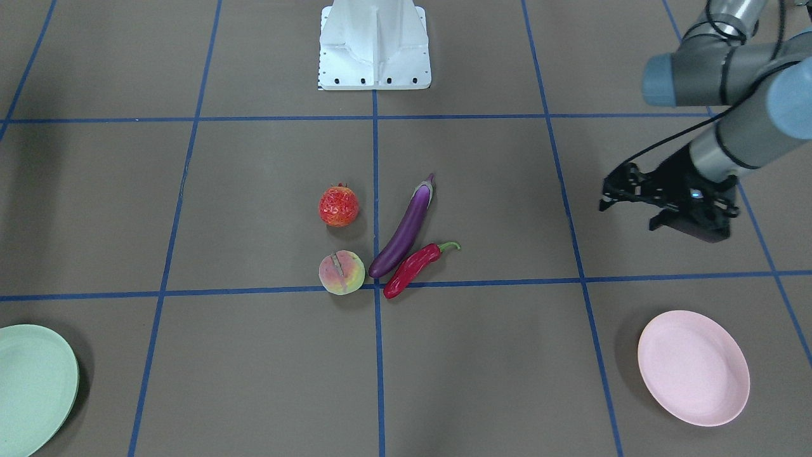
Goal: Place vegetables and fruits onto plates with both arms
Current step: 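Reach the left gripper down and grasp the purple eggplant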
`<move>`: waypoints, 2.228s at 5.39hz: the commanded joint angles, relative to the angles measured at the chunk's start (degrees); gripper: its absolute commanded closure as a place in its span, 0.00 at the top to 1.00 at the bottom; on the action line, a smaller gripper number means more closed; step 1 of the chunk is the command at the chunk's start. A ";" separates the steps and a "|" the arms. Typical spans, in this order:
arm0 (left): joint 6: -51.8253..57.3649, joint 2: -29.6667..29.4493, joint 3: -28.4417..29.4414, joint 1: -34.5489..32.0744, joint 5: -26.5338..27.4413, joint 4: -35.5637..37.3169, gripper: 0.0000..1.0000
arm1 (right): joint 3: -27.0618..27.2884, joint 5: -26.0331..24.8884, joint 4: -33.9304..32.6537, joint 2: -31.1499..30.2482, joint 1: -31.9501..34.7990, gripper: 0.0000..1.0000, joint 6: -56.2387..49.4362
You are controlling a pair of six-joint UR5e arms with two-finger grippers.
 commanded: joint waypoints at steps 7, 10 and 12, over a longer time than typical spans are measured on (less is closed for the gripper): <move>-23.22 -18.48 19.26 19.59 16.23 -11.25 1.00 | 0.37 -0.64 0.01 8.59 -7.85 1.00 15.19; -23.49 -18.30 19.08 21.95 18.24 -11.16 0.83 | 0.11 -0.82 0.01 13.00 -11.74 1.00 21.81; -23.49 -18.22 19.17 22.49 18.78 -11.07 0.81 | 0.02 -0.90 0.10 14.06 -12.53 1.00 23.66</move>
